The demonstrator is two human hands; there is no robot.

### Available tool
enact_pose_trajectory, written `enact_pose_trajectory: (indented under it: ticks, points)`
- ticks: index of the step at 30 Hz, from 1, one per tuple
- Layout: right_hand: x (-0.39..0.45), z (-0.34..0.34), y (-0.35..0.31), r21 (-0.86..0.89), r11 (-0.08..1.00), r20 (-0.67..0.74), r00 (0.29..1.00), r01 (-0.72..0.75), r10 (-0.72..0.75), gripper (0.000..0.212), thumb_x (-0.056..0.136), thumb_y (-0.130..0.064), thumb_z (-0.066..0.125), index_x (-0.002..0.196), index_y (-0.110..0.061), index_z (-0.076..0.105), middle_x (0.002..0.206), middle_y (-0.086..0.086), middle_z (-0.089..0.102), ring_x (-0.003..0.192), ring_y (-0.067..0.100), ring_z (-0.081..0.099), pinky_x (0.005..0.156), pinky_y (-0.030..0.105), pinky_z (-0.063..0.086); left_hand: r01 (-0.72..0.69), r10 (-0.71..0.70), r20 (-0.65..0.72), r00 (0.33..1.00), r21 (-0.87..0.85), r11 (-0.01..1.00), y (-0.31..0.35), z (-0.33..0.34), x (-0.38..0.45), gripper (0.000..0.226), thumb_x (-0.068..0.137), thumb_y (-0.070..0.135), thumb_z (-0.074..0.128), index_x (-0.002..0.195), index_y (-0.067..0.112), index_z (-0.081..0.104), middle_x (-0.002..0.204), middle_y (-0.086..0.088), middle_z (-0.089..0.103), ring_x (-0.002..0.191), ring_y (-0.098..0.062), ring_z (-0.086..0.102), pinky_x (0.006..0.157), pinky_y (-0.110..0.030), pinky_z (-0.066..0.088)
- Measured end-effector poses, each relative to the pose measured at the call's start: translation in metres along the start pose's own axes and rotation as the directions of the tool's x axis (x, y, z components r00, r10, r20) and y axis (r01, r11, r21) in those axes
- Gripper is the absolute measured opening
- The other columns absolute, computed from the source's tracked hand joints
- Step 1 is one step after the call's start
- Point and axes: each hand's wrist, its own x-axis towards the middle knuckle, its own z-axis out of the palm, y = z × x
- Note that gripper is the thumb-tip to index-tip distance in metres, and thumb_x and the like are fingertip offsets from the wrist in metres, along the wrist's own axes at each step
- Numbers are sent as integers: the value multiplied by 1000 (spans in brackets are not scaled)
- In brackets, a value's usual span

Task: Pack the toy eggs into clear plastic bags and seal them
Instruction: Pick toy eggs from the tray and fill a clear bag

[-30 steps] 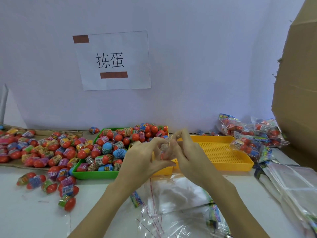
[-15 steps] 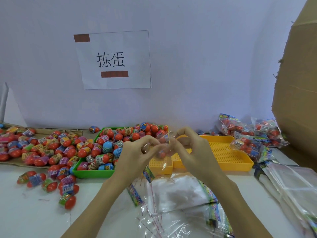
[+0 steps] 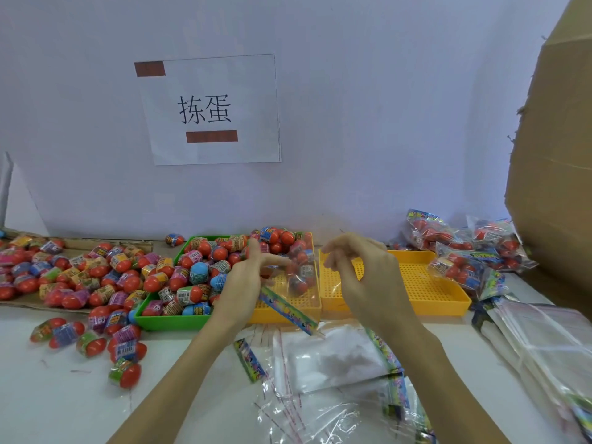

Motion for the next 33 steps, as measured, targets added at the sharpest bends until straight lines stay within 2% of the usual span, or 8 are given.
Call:
enact_pose_trajectory:
  ticks: [2,6,10,14,19,25,29,33]
  points:
    - [1,-1,2,-45,999,-17,1000,2,-3,30,99,2,61,94,-27,68,77,-17,67,82,6,64,100,32,39,-70,53,92,994,188,980,-6,3,-1,35,116,30,39,118,31,74,112,8,76,104,-20,69,91,-30,56]
    - [0,-1,7,-107,994,62,998,2,4,32,98,1,60,90,-29,66,82,-14,67,82,6,64,101,36,31,-243,90,313,945,492,836,-12,7,-4,36,113,15,41,139,28,63,152,13,57,139,-10,51,114,-36,45]
    - [-2,2,12,-160,987,128,992,19,2,31,100,-3,59,91,-32,65,85,-11,64,83,6,60,99,36,27,-317,128,330,935,618,720,-10,8,-5,33,114,19,40,140,24,60,139,8,55,122,-13,53,99,-35,49]
    - [-3,5,15,-170,985,154,988,5,21,32,99,-4,61,90,-34,67,84,-18,61,85,1,58,98,32,23,-288,110,303,947,643,710,-13,10,-5,32,113,22,43,140,25,59,126,2,54,114,-14,48,95,-33,47]
    - [-5,5,17,-210,978,242,969,15,37,34,99,-7,62,93,-39,71,83,-16,63,90,-1,58,104,35,22,-174,110,160,981,468,867,-12,5,0,15,99,26,74,113,26,70,107,5,65,91,-10,65,81,-20,55]
    - [-5,5,17,-256,966,325,940,-20,106,29,104,-17,62,102,-43,74,86,-17,56,89,-5,52,107,39,21,-137,144,-225,964,49,989,2,0,0,23,103,19,67,125,28,66,107,3,68,94,-13,70,76,-14,57]
    - [-4,6,14,-254,967,346,933,-8,98,25,104,-22,64,108,-44,76,88,-21,52,89,-2,54,108,38,21,-193,151,-178,972,-252,948,17,0,-4,27,108,14,58,131,25,67,120,-3,70,105,-17,76,89,-28,63]
    - [-4,6,11,-215,976,320,947,40,32,17,101,-27,69,109,-39,77,96,-18,61,91,2,58,108,40,25,-260,243,-94,965,-269,927,25,8,-13,26,104,12,64,127,23,67,118,-9,70,79,-19,77,70,-24,62]
